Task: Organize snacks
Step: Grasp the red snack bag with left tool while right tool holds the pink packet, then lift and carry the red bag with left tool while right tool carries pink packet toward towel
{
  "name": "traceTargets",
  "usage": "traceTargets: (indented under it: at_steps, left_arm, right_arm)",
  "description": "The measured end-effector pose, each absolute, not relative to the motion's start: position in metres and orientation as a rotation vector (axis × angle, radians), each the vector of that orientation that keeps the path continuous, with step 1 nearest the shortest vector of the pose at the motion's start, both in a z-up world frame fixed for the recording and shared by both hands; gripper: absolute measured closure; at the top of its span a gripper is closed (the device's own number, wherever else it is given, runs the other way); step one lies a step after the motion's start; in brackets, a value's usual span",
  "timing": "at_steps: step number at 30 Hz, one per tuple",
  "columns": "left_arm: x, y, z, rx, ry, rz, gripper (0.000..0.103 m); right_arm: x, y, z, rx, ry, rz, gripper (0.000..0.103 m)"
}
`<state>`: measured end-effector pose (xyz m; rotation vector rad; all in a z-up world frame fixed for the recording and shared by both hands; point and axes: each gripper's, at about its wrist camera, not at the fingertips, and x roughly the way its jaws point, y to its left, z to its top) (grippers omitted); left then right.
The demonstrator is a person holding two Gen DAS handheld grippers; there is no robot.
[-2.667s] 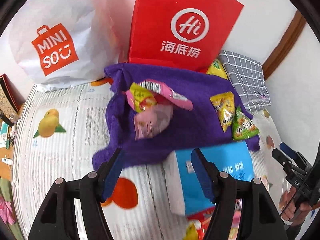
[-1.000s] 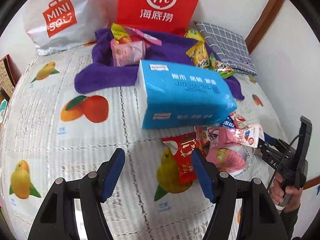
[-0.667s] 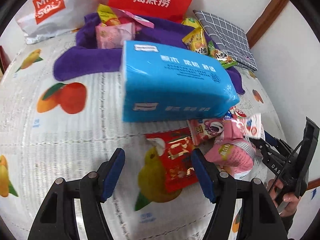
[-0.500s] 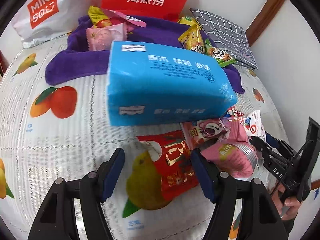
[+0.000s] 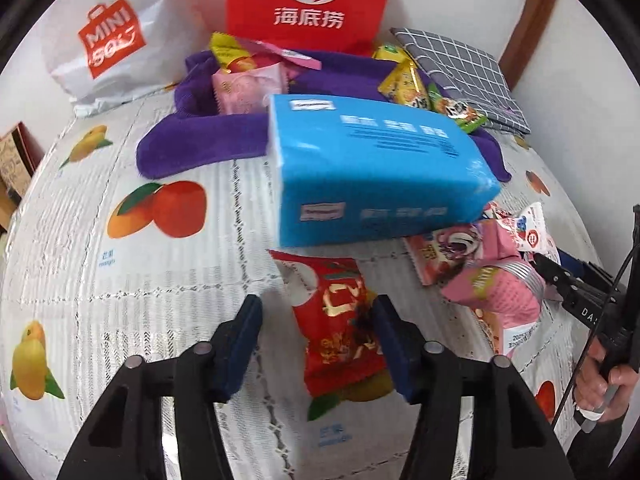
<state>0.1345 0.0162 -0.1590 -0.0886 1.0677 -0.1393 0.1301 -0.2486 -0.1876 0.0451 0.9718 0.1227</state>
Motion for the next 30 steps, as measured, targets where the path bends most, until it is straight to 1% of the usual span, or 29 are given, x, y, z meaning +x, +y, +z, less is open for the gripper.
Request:
traceTargets:
  at_steps: [1,4,7,13,15,17,18,19,23,25,30]
  left_arm:
    - [0.135,0.019,-0.161,-0.097,1.067,-0.132,0.035]
    - [0.134,0.012,-0.164,-0.045,1.037,-0.107,0.028]
    - [0.129,-0.001,-0.169,0.068,0.995,-0.067,0.026]
    - [0.126,0.005,-0.168,0.032,0.962,-0.073,0.028]
    - [0.125,0.004,-0.168,0.036,0.961,-0.066,0.031]
    - [0.124,0.009,-0.167,0.025,0.952,-0.043,0.045]
    - [0.122,0.011,-0.166,0.014,0.948,-0.034,0.050]
    - [0.121,0.014,-0.165,-0.001,0.943,-0.021,0.058]
    - [0.120,0.024,-0.165,-0.054,0.937,-0.034,0.062]
    - [0.118,0.023,-0.165,-0.058,0.936,-0.039,0.062]
    - [0.114,0.025,-0.163,-0.080,0.936,-0.053,0.062]
  right_arm:
    - [0.130,-0.249,-0.188,0.043,0.972,0.122,0.054]
    - [0.130,-0.248,-0.188,0.040,0.972,0.121,0.054]
    - [0.130,-0.247,-0.188,0.037,0.973,0.122,0.053]
    - [0.130,-0.246,-0.188,0.027,0.976,0.125,0.051]
    - [0.130,-0.246,-0.188,0.031,0.975,0.126,0.051]
    - [0.130,-0.246,-0.188,0.031,0.975,0.126,0.051]
    - [0.130,-0.246,-0.188,0.031,0.975,0.127,0.051]
    - [0.130,-0.246,-0.188,0.032,0.976,0.127,0.051]
    - [0.131,-0.248,-0.187,0.044,0.974,0.128,0.053]
    - [0.130,-0.251,-0.187,0.056,0.971,0.123,0.056]
    - [0.130,-0.258,-0.186,0.098,0.965,0.127,0.061]
